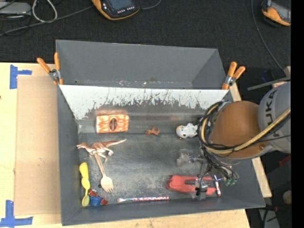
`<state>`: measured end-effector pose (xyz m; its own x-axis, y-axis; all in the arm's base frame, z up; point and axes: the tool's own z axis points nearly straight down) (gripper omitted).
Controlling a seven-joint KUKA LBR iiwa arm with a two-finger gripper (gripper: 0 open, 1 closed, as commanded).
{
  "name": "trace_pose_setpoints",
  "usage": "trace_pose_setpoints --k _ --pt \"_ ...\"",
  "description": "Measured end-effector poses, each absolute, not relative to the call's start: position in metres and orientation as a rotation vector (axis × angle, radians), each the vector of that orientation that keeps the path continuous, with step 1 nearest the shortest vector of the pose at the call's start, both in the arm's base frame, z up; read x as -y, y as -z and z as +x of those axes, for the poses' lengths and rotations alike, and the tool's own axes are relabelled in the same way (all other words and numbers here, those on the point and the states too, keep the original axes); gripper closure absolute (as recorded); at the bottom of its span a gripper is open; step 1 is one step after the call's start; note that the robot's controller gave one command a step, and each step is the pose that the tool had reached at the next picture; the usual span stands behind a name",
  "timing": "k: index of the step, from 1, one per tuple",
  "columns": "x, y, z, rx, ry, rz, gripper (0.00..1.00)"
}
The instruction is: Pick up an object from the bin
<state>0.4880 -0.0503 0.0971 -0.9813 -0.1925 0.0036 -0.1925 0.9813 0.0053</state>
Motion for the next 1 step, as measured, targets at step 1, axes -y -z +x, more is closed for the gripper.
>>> trace_pose_setpoints --k 1 --pt "0.0611 -0.0775 0.4769 3.135 0.003 -0.062 0.0"
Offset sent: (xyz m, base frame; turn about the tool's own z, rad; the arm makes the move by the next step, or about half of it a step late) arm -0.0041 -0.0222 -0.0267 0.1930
